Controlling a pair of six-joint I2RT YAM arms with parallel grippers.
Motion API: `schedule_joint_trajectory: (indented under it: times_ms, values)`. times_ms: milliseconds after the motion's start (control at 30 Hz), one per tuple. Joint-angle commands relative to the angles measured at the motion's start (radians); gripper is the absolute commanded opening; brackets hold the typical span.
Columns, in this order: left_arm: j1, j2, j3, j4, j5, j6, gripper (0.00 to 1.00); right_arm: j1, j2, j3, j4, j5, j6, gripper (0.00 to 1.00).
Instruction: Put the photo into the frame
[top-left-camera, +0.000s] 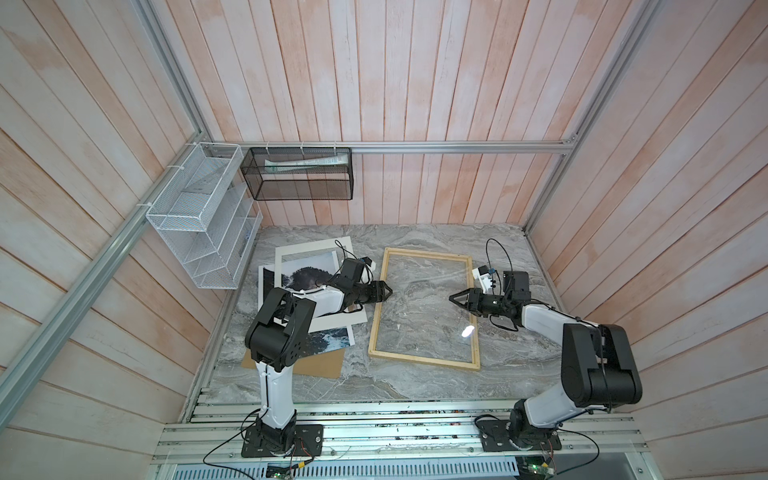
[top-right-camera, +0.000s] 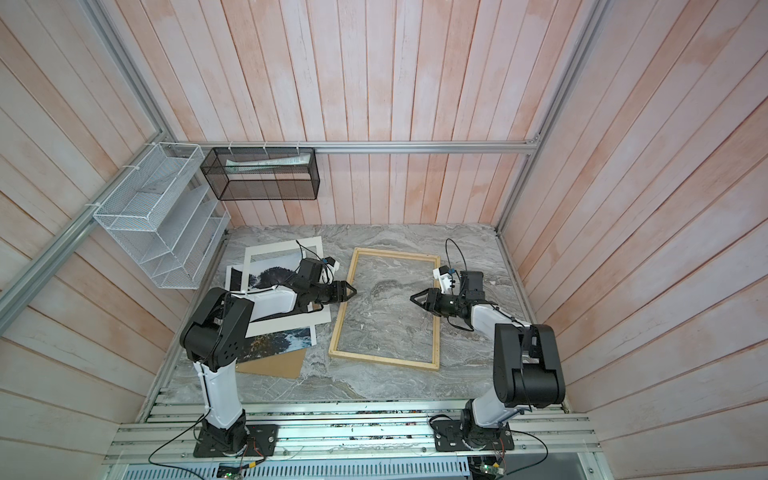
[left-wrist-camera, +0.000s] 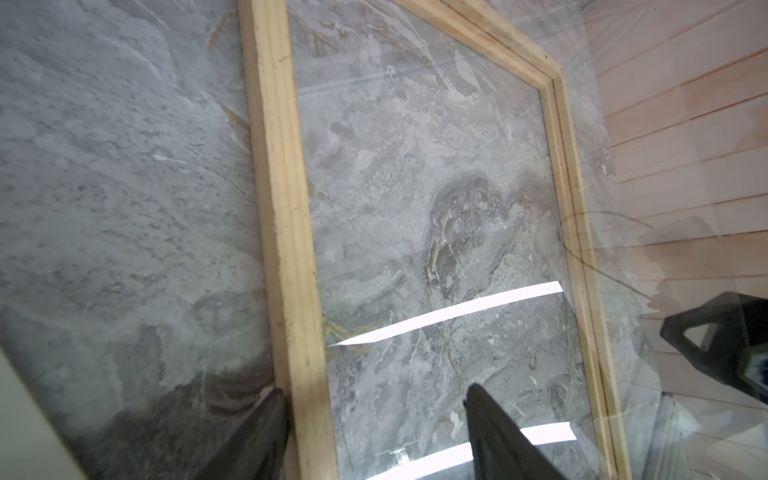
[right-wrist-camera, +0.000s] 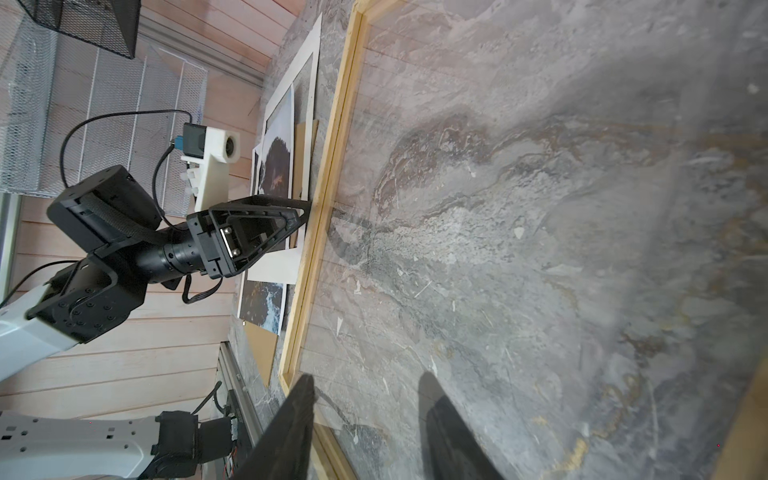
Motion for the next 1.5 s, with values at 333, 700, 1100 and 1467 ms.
schedule_joint_trajectory:
  times_ms: [333, 700, 1100, 1467]
  values:
    - [-0.010, -0.040, -0.020, -0.007, -0.003, 0.020, 0.69, 0.007, -0.029, 0.055, -0.134, 0.195, -0.061, 0.49]
    - [-0.005, -0.053, -0.032, -0.006, -0.004, 0.021, 0.69, 0.007, -0.048, 0.074, -0.213, 0.300, -0.089, 0.50]
    - [-0.004, -0.059, -0.034, -0.007, -0.009, 0.022, 0.69, 0.007, -0.060, 0.084, -0.251, 0.378, -0.098, 0.50]
    - [-0.004, -0.062, -0.037, -0.009, -0.010, 0.025, 0.69, 0.007, -0.081, 0.090, -0.271, 0.456, -0.089, 0.50]
